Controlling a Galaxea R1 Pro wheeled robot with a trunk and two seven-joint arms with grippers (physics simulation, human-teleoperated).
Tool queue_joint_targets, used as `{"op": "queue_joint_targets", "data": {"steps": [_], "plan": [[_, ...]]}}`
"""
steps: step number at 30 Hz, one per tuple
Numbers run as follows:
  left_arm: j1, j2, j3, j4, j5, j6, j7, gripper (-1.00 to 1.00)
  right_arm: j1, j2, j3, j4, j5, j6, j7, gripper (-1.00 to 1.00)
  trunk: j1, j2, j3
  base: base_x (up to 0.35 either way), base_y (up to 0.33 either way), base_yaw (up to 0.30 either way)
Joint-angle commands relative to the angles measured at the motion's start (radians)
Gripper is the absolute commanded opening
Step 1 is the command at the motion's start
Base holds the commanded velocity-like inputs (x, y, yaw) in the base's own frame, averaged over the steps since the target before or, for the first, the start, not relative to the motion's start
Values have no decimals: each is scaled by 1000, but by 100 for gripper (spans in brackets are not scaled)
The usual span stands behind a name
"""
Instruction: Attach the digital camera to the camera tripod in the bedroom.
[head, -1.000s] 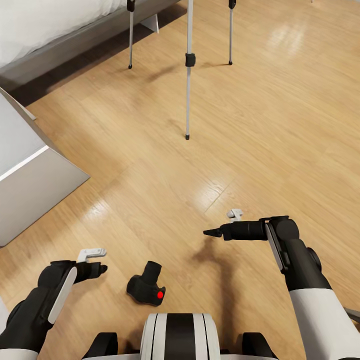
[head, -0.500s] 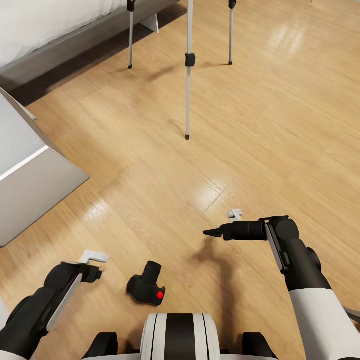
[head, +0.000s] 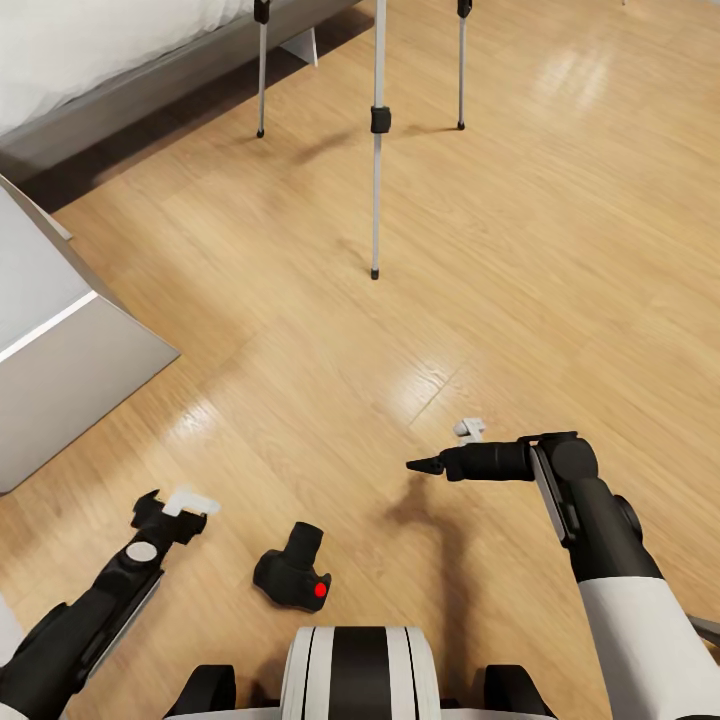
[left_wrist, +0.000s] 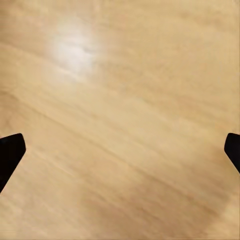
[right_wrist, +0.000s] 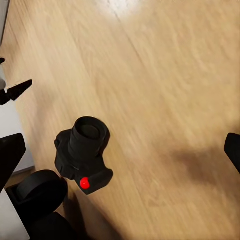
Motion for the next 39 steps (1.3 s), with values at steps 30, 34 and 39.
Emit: {"op": "queue_joint_targets", "data": {"steps": [30, 34, 39], "plan": [[-3, 47, 125, 176, -384, -380, -714, 100, 0, 0, 1, -1, 11, 5, 3, 100, 0, 0, -1, 0, 0, 0], [-3, 43, 122, 219, -411, -657, -817, 100, 0, 0, 1, -1, 11, 5, 3, 100, 0, 0, -1, 0, 0, 0], [-3, 44, 123, 226, -453, -740, -866, 100, 0, 0, 1, -1, 11, 5, 2, 100, 0, 0, -1, 0, 0, 0]]}}
